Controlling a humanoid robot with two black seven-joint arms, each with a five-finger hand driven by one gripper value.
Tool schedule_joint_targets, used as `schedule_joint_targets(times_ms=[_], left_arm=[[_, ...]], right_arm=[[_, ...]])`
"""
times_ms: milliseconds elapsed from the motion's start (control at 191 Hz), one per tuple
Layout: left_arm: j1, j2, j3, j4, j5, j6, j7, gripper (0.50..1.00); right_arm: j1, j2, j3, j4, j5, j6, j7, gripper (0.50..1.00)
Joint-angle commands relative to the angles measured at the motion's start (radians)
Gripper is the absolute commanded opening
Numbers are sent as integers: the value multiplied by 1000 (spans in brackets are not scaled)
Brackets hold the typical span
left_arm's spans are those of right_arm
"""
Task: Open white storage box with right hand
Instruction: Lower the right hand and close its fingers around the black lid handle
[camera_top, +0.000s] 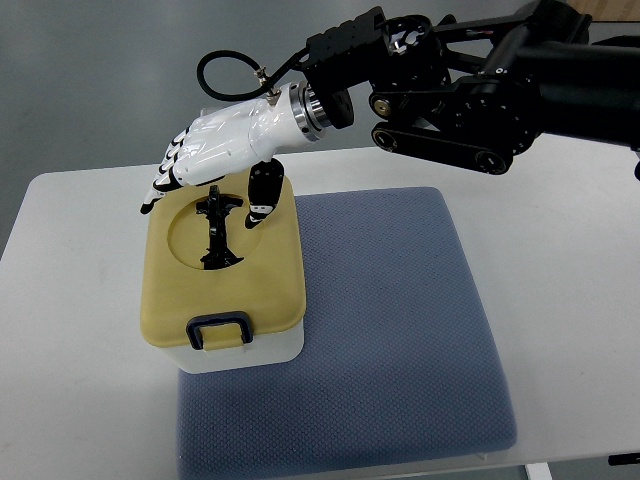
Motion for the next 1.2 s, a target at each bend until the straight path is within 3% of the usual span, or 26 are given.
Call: schedule_joint_targets(times_ms=[0,293,382,564,653,889,1003,1197], left_arm=[[0,0,0,0,0,0,0,1000],[0,0,0,0,0,0,0,1000],[0,0,0,0,0,0,0,1000],[0,0,0,0,0,0,0,1000],[0,0,0,0,0,0,0,1000],[0,0,0,0,0,0,0,1000],[0,0,0,0,0,0,0,1000],[0,0,0,0,0,0,0,1000]], right_arm=[[-10,14,-25,1,-7,-27,0,866],[-27,17,-23,-1,-2,-35,0,791],[-30,17,-23,-1,-4,-40,0,725],[-39,15,-23,-2,-4,-43,0,674],[-39,12,-21,-4,-4,-43,0,617],[-37,14,-15,-4,-4,-41,0,574],[-37,14,-12,-4,-2,-41,0,500],[-37,11,-11,-4,-1,-41,0,500]])
